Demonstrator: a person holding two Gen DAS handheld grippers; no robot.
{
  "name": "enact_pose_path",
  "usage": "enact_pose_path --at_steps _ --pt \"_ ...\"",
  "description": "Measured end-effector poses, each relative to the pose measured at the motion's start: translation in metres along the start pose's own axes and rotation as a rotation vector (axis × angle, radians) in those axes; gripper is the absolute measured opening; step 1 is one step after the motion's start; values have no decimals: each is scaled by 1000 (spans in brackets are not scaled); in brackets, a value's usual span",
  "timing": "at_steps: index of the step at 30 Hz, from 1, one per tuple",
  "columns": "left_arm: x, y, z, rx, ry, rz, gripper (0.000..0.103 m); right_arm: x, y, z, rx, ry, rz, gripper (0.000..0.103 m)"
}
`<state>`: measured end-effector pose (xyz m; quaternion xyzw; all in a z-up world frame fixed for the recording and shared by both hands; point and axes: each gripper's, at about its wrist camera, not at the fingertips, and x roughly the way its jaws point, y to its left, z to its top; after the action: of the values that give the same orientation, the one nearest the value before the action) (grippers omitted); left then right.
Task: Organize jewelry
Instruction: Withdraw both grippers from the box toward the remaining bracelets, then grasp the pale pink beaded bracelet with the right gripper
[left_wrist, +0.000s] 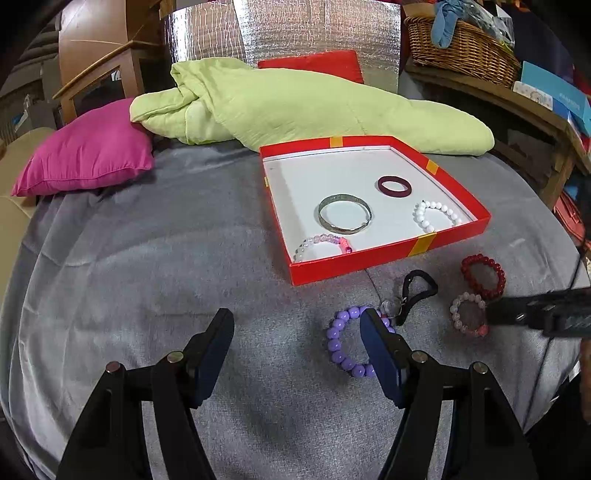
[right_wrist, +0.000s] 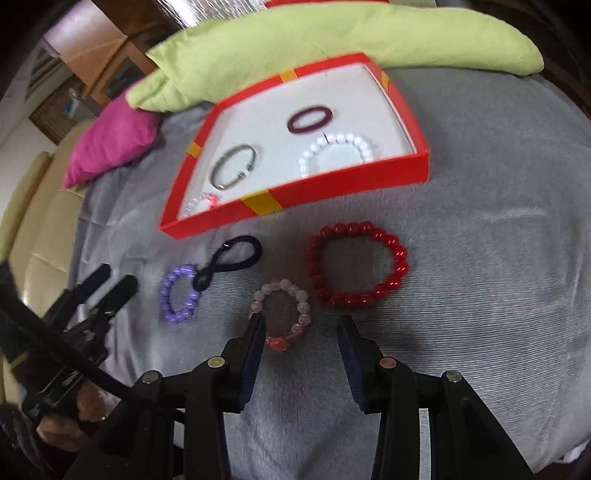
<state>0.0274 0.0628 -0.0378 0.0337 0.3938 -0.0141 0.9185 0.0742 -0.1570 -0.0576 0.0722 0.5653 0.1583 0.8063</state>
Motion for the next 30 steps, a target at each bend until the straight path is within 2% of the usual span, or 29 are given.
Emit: enact_pose_path --at_steps 3,4,5,7,10,18,27,28,30 --pt "1 -2 2 9 1 -15 72 7 8 1 1 -12 -50 44" --pt "2 -4 3 18 4 -23 72 8 11 2 -8 -18 -63 38" --pt "2 -5 2 23 6 -28 72 9 14 2 -21 -24 -84 25" --pt "4 -9 2 38 14 -37 72 13 21 0 -77 -30 -152 13" --pt "6 -15 1 65 22 -53 72 9 25 -3 -133 -53 -167 8" --pt "14 -38 6 81 42 -144 72 -43 -4 4 -71 -234 -35 8" --pt "38 -62 12 80 94 -216 72 -65 -46 18 101 -291 42 8" --pt "41 -63 12 76 99 -231 71 -64 -49 19 113 -292 40 8" --pt "45 -67 13 75 112 -255 58 -64 -56 20 138 -291 35 8"
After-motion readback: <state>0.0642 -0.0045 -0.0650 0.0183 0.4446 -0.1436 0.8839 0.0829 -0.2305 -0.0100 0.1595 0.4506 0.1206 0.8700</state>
